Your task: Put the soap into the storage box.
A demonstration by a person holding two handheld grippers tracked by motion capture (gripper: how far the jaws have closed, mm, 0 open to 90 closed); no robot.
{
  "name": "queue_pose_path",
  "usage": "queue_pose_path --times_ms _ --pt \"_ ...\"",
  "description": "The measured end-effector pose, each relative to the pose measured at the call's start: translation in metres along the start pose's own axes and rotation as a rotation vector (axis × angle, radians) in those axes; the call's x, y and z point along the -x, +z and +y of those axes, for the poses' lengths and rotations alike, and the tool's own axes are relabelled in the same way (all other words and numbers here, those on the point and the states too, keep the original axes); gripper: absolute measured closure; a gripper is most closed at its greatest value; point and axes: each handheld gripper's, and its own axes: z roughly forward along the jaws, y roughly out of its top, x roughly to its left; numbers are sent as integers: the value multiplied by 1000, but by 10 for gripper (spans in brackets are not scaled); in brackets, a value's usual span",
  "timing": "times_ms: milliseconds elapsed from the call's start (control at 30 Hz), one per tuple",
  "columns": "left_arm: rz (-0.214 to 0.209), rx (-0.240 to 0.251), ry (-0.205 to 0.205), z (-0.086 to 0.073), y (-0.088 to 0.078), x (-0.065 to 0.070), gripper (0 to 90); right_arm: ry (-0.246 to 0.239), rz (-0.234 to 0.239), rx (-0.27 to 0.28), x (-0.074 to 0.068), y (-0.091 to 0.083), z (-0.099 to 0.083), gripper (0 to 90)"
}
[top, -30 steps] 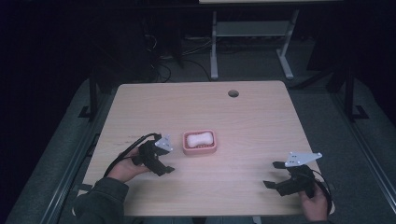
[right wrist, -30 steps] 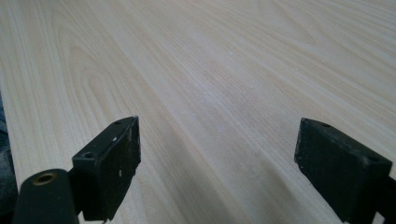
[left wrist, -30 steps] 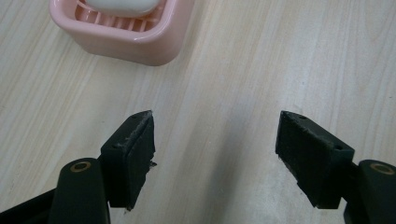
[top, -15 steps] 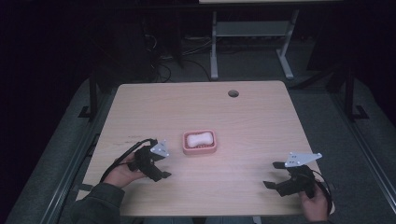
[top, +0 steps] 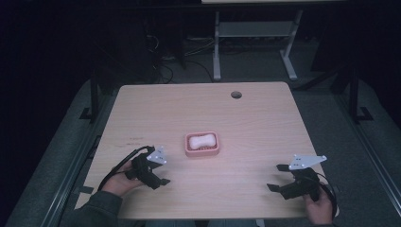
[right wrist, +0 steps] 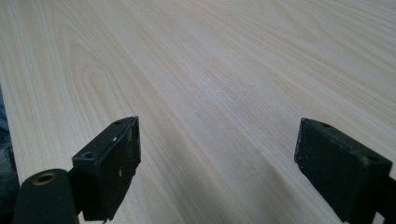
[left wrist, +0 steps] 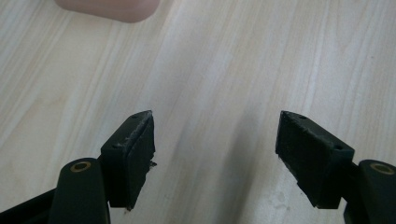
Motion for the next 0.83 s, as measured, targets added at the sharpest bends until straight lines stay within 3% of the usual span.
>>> queue_pose_path --times_ms 500,633,833 --pt "20 2 -22 -24 -5 13 277 -6 -2 4 -2 -3 -1 141" --pt "26 23 -40 -30 -7 18 277 -5 -1 5 -3 -4 -1 141" --pt "38 38 -36 -29 -9 22 266 -11 0 11 -3 -6 -2 142"
